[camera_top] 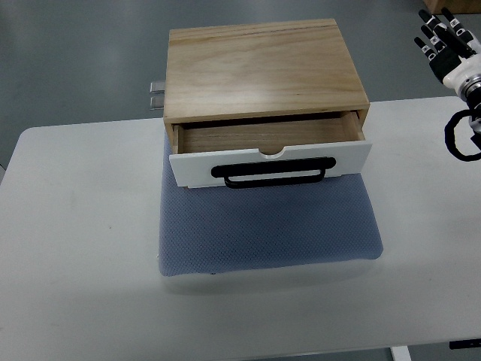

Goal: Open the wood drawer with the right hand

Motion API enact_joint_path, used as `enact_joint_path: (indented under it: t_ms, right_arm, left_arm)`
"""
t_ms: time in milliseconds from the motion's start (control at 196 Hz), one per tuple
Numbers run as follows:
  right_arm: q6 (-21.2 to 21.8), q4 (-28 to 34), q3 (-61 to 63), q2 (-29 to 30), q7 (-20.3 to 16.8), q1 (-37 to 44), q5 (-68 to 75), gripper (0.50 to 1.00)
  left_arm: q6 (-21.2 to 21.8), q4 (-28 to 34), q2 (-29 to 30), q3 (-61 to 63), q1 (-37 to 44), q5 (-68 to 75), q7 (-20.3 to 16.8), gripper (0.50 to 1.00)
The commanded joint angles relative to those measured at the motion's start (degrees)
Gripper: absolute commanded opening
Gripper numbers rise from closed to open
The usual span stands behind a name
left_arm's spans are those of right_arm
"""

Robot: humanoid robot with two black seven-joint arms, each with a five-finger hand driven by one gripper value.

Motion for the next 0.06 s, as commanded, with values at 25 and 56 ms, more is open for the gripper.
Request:
enact_joint_path:
  t_ms: [25,56]
  right_arm:
    - [0.08,0.08,-0.24,0.07,2.36,-0.07,-0.13,0.944]
    - [0.08,0.08,-0.24,0.07,2.45,-0.07,-0.13,0.944]
  left_arm:
    - [-0.03,0.0,0.0,0.0,0.0,0.0,0.0,1.0]
    - [-0.03,0.0,0.0,0.0,0.0,0.0,0.0,1.0]
